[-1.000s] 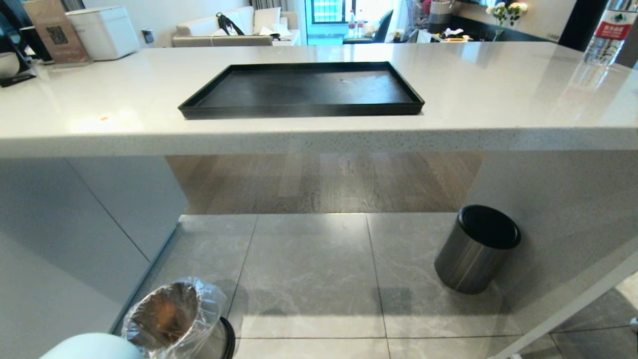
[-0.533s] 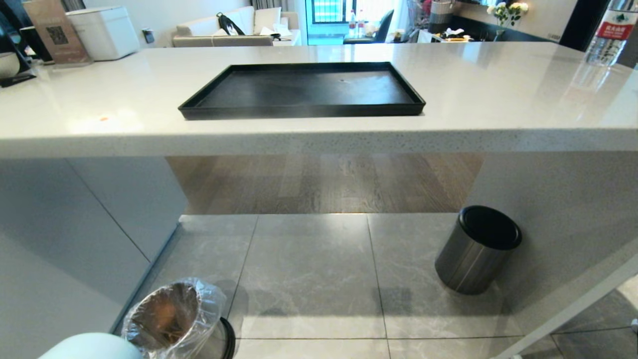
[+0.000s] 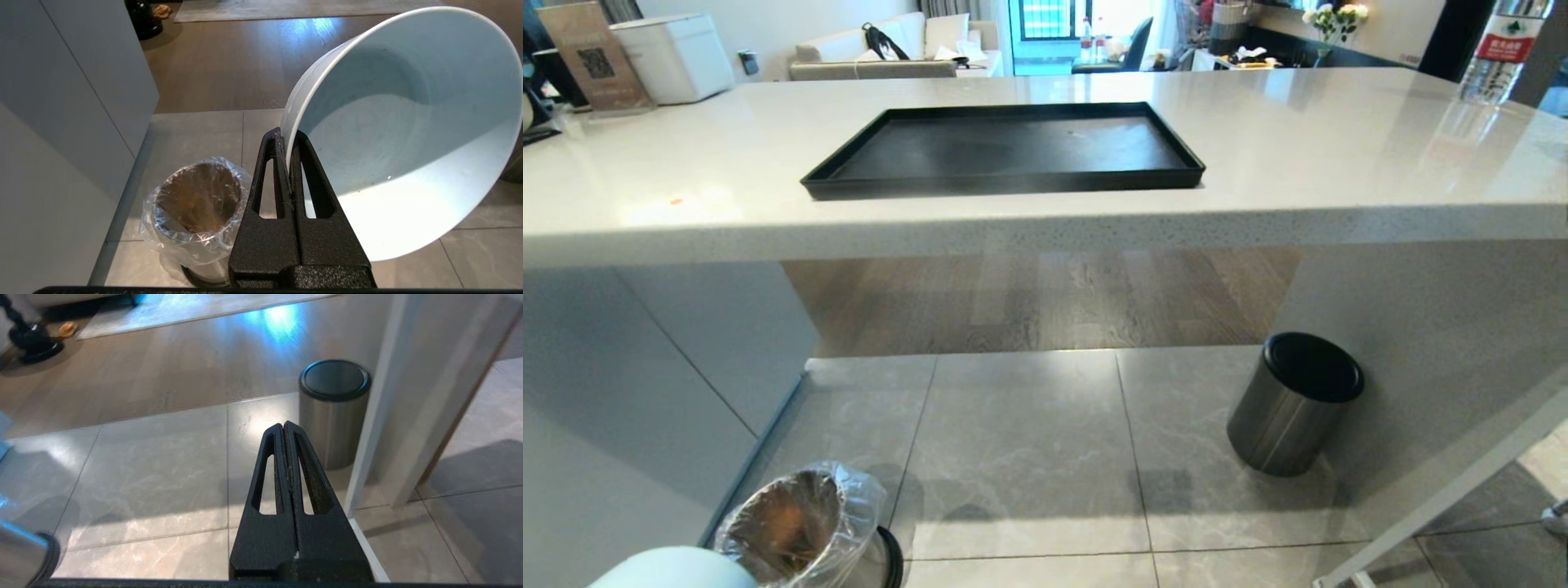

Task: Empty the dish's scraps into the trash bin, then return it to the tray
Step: Put the bowl back to the table

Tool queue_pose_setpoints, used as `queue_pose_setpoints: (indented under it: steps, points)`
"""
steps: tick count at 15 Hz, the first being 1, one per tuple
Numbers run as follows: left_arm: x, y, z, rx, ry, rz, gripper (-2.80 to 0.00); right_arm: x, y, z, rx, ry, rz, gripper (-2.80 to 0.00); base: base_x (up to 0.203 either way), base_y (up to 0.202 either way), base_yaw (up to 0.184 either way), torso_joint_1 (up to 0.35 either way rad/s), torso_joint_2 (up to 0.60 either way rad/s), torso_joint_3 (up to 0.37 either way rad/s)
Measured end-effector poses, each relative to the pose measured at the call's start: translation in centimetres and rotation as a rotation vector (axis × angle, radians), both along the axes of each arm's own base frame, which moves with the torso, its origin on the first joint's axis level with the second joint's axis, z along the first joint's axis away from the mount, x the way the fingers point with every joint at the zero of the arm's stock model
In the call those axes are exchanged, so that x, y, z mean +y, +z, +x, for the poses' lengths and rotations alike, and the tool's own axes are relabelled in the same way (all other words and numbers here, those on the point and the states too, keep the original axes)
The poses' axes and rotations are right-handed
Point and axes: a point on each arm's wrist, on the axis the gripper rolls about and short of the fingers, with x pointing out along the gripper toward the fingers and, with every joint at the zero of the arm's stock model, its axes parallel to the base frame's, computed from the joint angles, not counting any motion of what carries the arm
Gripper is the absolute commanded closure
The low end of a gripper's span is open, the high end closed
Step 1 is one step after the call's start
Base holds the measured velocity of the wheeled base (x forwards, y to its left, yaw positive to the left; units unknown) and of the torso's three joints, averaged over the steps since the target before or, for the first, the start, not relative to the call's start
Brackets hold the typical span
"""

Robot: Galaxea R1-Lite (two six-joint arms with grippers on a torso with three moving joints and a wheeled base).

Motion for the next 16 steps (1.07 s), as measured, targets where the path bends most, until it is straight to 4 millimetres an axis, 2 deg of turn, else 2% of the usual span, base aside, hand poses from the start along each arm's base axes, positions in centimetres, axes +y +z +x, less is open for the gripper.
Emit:
queue_pose_setpoints:
  steps: [9, 16]
  points:
    - [0.0, -0.02, 0.0, 0.002, -0.001, 0.0, 0.0, 0.0, 0.0, 0.0, 0.0, 0.001, 0.0, 0.0, 0.0, 0.178, -0.004, 0.003, 0.0, 0.002]
    - [0.0, -0.02, 0.0, 0.001, -0.001, 0.0, 0.0, 0.0, 0.01, 0.0, -0.001, -0.001, 0.0, 0.0, 0.0, 0.0, 0.0, 0.0, 0.0, 0.0]
